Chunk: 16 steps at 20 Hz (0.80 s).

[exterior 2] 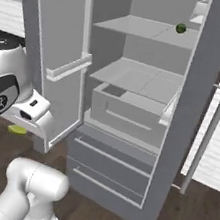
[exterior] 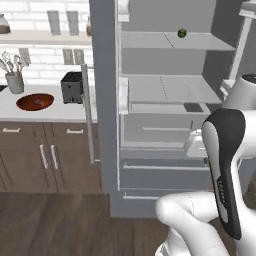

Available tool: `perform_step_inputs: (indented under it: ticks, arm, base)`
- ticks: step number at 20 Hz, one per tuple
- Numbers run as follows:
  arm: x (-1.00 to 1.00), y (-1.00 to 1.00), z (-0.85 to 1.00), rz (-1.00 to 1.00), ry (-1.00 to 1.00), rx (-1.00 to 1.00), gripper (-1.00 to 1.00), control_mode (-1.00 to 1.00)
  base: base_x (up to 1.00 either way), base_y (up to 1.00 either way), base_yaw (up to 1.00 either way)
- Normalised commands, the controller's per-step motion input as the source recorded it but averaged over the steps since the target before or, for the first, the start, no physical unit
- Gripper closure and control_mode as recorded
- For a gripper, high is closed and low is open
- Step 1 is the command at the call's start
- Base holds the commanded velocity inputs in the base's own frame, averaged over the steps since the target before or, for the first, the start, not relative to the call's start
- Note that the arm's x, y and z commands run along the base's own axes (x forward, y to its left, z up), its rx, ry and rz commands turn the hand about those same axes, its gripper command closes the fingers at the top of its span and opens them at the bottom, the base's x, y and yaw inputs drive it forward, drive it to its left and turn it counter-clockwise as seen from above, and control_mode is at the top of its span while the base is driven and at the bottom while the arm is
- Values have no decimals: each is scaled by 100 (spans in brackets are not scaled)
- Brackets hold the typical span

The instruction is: Grab a lemon wedge from the fridge and one ice cube from the ice bowl, and put them in the glass of lemonade.

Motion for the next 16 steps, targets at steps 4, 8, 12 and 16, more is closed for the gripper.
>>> perform_step_inputs:
  ticks: [4, 8, 12, 16]
  arm:
    - [0, 0, 0, 0, 0, 0, 100, 100]
    - [0, 0, 0, 0, 0, 0, 100, 100]
    - [0, 0, 0, 0, 0, 0, 100, 100]
    - [0, 0, 0, 0, 0, 0, 100, 100]
  base:
    - [0, 21, 100]
    - [0, 35, 96]
    - [-2, 55, 85]
    - [48, 66, 56]
